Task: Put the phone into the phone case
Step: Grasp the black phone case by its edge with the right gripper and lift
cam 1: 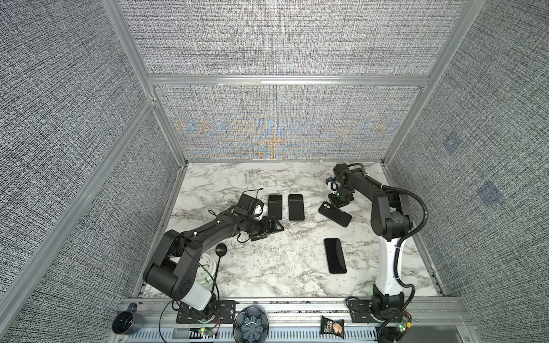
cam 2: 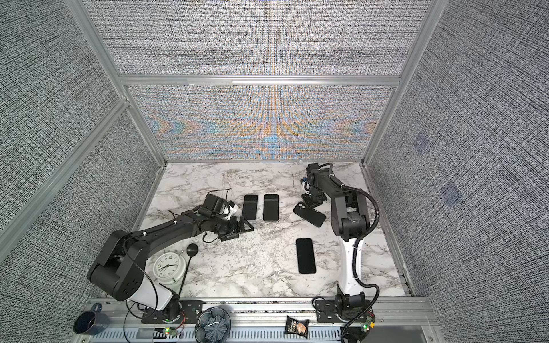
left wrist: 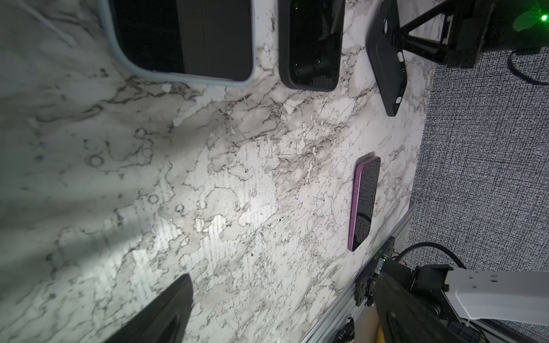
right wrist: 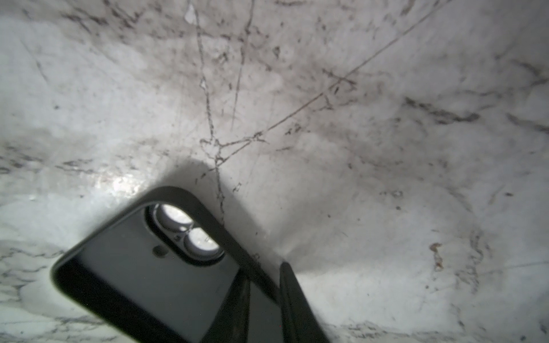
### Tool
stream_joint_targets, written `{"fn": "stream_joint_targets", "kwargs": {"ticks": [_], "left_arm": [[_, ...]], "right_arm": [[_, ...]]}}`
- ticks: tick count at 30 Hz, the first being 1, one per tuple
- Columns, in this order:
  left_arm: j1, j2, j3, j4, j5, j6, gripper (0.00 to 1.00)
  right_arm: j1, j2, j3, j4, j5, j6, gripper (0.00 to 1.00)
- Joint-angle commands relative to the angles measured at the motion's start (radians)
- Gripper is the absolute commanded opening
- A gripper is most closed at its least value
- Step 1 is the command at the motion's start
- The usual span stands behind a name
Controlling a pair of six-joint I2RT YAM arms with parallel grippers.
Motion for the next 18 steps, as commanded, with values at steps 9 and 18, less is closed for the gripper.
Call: {"fn": "stream_joint_targets", "kwargs": {"ticks": [9,18], "left_arm": [[0.001,-0.007,0.002,0.010,-0.007,0.009,0.96],[0.001,-0.011,0.004,0.004,-0.017,0.009,0.96]], "right_arm": [[-0.010,-0.014,0.015,-0.012,0.054,0.071,0.12],[-0.014,-0.035,0.018,-0.016,0.036,0.143,0.08]]}}
